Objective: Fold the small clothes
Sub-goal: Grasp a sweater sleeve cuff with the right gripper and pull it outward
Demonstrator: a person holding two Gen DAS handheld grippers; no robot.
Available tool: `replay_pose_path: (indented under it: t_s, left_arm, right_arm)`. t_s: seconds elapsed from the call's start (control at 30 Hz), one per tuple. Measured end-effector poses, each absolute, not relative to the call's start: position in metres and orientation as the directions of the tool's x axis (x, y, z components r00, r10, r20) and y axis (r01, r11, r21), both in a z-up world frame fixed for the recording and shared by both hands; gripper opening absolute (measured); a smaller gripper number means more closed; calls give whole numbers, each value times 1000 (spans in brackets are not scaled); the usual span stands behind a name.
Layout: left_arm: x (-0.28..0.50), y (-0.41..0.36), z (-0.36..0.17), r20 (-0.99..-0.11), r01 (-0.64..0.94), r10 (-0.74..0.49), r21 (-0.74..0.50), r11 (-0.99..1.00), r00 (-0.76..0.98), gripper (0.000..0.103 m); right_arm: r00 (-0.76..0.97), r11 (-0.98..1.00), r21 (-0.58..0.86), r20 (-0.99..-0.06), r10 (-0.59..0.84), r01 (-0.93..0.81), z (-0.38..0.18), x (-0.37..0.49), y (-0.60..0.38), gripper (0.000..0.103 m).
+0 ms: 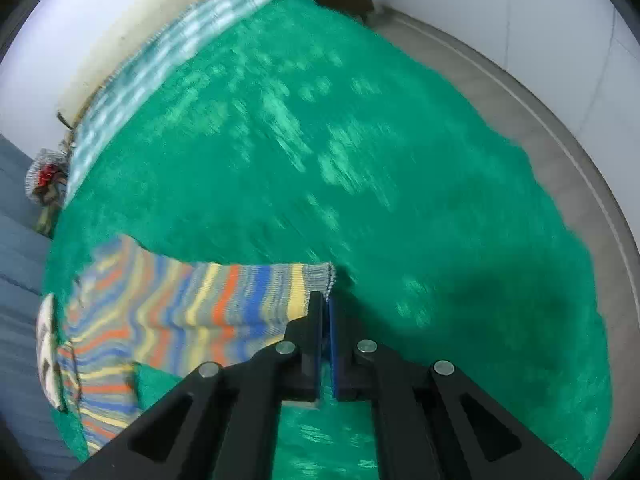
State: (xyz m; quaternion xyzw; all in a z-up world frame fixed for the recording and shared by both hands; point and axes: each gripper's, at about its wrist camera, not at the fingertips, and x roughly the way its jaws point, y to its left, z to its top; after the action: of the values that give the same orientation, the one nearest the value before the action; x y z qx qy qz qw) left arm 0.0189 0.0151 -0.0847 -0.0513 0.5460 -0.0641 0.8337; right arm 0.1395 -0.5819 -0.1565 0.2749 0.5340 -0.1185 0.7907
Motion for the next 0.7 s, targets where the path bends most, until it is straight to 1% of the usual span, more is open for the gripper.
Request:
replay_pose_path:
  t_s: [0.03, 0.1, 0.17, 0.2, 0.23, 0.3, 0.4, 0.43, 0.47, 0.57, 0.6, 0.63, 0.7]
  left_arm:
    - [19, 16, -87, -908, 47, -163, -157, 986, 387, 93]
    - [19, 18, -93, -915, 36, -168, -167, 985, 368, 93]
    - [21, 19, -97, -919, 29, -175, -177, 984, 353, 92]
    - [22, 19, -97, -917, 31, -178, -179, 983, 356, 92]
    - [21, 19, -96, -914, 32, -177, -178, 983, 364, 92]
    - [20, 20, -93, -906, 33, -177, -178, 984, 384, 92]
    - [22, 21, -97, -907, 25, -192, -197, 980, 376, 92]
    - [23, 20, -100, -909, 25, -201, -206, 978, 365, 92]
    - [24, 19, -104, -913, 26, -209, -213, 977, 350, 92]
    - [25, 14, -108, -920, 32, -225, -227, 973, 322, 92]
    - [25, 13, -107, -920, 34, -219, -220, 975, 325, 92]
    - [24, 13, -106, -920, 35, -212, -213, 977, 330, 92]
    - [21, 17, -102, -918, 24, -195, -199, 980, 346, 92]
  right_arm:
    - [396, 810, 315, -911, 112, 495, -162, 135, -581, 2]
    - [414, 828, 286, -908, 72, 483, -161, 129, -575, 2]
    - [487, 844, 298, -872, 51, 446, -149, 122, -575, 3]
    - [523, 842, 318, -851, 51, 435, -144, 118, -576, 10]
    - [546, 826, 357, -835, 73, 437, -141, 111, -579, 28]
    - [573, 773, 430, -813, 107, 466, -141, 90, -585, 48]
    - [594, 674, 543, -782, 189, 500, -157, 53, -583, 48]
    - [606, 622, 604, -755, 249, 497, -169, 46, -579, 48]
    - [614, 596, 635, -738, 279, 492, -177, 44, -578, 48]
    - [666, 546, 682, -694, 273, 486, -188, 52, -575, 47]
    - [669, 540, 683, -694, 268, 492, -192, 58, -572, 43]
    - [652, 543, 673, -707, 274, 502, -197, 65, -570, 29]
    - [612, 566, 662, -725, 317, 491, -200, 78, -563, 8]
